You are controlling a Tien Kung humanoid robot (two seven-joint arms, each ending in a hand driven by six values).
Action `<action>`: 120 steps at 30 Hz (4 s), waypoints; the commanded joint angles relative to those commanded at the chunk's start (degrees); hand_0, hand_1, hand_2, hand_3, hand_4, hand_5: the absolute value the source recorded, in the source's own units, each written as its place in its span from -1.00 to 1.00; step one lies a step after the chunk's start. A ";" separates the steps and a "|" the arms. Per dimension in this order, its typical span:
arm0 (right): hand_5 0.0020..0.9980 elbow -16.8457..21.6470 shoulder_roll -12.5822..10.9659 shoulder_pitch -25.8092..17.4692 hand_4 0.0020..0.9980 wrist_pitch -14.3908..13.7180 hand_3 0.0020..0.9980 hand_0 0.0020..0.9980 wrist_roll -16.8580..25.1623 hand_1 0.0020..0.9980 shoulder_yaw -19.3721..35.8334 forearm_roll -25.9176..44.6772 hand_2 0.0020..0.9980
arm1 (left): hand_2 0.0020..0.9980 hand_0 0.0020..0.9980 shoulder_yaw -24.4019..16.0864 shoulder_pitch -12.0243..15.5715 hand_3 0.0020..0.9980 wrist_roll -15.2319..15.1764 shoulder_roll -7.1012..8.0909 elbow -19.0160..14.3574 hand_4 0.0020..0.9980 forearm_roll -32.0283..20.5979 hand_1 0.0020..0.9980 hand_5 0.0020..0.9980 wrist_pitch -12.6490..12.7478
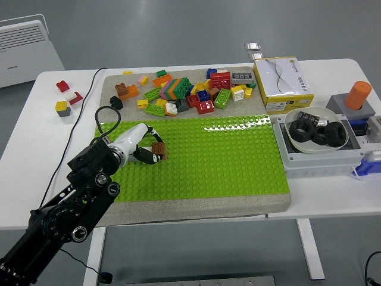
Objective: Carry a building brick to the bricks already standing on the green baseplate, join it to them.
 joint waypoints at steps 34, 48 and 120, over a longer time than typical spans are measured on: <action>1.00 0.00 0.06 -0.06 0.72 -0.03 0.58 0.34 0.06 0.24 0.06 -0.17 0.45 | 0.80 0.84 0.03 -0.01 0.23 -0.29 -0.01 0.26 -0.10 -0.12 0.88 -0.92 -0.07; 1.00 0.00 0.04 -0.06 0.71 -0.06 0.58 0.34 0.03 0.24 -0.17 0.19 0.45 | 0.81 0.83 0.19 0.01 0.26 -0.12 0.09 0.36 -0.09 -0.31 0.88 -0.93 -1.29; 1.00 0.00 -0.13 -0.73 0.71 -0.32 0.59 0.35 -0.02 0.24 0.21 -0.18 0.45 | 0.86 0.93 -1.25 4.80 0.42 -2.52 6.65 -15.55 0.91 9.26 0.89 -0.13 1.59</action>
